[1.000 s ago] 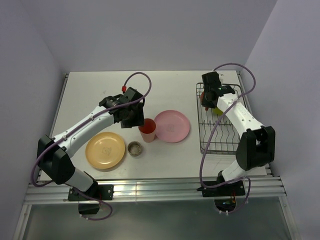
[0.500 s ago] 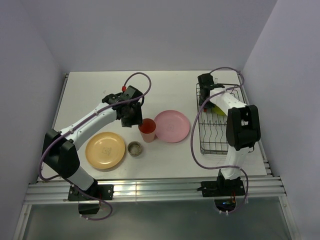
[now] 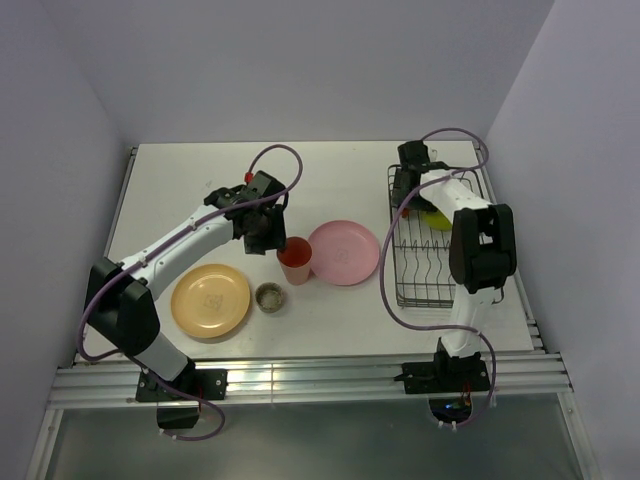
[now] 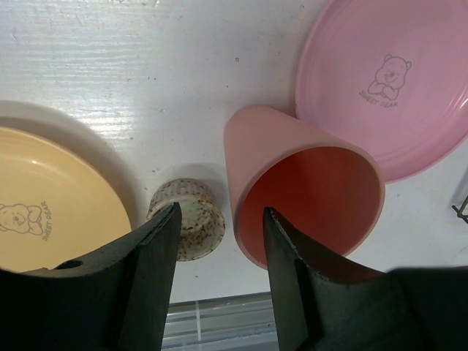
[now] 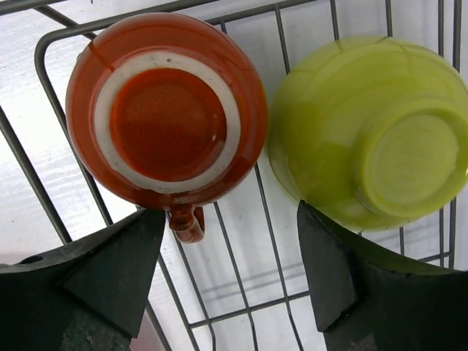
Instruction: Load the mixed dishes into the dish rack
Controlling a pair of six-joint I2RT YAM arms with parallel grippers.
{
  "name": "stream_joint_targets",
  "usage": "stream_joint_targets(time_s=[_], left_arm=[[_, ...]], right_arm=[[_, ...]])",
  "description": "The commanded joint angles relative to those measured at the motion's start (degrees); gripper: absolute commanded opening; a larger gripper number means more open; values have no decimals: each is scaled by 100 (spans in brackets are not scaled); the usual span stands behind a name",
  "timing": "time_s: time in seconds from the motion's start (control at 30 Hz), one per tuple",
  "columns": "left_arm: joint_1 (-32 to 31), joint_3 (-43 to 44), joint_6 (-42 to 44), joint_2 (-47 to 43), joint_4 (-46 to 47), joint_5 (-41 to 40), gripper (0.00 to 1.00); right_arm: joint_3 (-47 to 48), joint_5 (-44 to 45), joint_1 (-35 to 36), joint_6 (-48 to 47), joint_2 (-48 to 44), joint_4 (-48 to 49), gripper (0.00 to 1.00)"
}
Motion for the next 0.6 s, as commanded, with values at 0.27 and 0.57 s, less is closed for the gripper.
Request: stream_joint_targets(time_s=[0.27, 0.57], left_arm=[[13, -228, 10, 214, 321, 37, 50], [13, -263, 19, 267, 427, 82, 0]], right_arm=[[-470, -321, 211, 544, -2012, -526, 81], [-813, -1891, 362, 834, -4403, -1598, 80]])
